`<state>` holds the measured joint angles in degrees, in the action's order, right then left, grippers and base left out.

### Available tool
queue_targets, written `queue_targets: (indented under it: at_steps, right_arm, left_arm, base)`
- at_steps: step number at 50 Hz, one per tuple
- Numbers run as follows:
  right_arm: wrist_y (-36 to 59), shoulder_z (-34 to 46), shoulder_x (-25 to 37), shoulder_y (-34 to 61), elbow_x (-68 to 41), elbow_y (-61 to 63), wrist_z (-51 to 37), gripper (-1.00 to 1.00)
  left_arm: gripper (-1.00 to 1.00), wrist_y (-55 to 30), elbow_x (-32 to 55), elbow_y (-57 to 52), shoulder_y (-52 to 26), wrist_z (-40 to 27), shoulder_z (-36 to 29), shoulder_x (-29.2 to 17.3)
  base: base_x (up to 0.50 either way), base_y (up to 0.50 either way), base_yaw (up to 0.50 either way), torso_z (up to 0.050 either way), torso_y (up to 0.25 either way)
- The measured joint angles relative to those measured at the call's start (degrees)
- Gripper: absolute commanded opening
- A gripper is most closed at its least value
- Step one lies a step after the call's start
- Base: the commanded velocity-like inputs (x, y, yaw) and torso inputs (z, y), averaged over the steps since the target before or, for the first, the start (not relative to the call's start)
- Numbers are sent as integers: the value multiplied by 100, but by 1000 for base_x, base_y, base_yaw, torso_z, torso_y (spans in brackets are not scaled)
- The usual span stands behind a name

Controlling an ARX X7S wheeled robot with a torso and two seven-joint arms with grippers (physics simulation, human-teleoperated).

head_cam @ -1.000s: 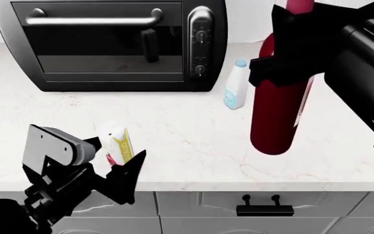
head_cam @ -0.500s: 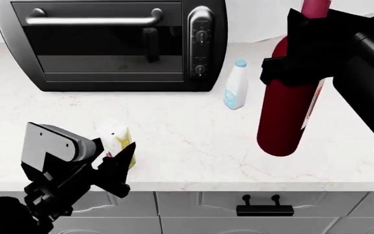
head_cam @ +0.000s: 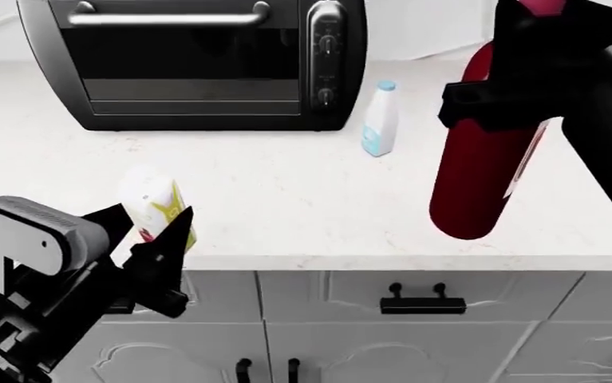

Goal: Move the drinks to the dining counter.

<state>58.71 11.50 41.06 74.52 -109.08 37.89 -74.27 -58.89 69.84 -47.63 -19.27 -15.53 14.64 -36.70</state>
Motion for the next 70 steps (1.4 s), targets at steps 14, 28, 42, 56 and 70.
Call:
queue_targets:
  at_steps: [14,28,42,56,70]
  right_arm:
    - [-40,30,37,-32,-69,84,10,-100]
    - [201,178,91,90,285,188,92,-100]
    - [347,306,121,139,480,261,191,-100]
    - [465,455,189,178,549,315,142,-100]
    - [484,542,229,180,544,328,133,-100]
  left_arm:
    - [-100,56,52,-110,113,-27,63,-53]
    - [-100,99,47,-114,131,-23,28,-76]
    - [-100,160,15,-103,194,-7,53,-114]
    - [-100,221,9,-119,261,-6,72,-137]
    - [-100,262,-4,-128,290,-9,45,-156]
  base:
    - [-488,7,0,1,0]
    - [-421,17,328,0,0]
    - [-96,-6,249,0,0]
    - [0,0,500,1,0]
    - [0,0,500,1,1]
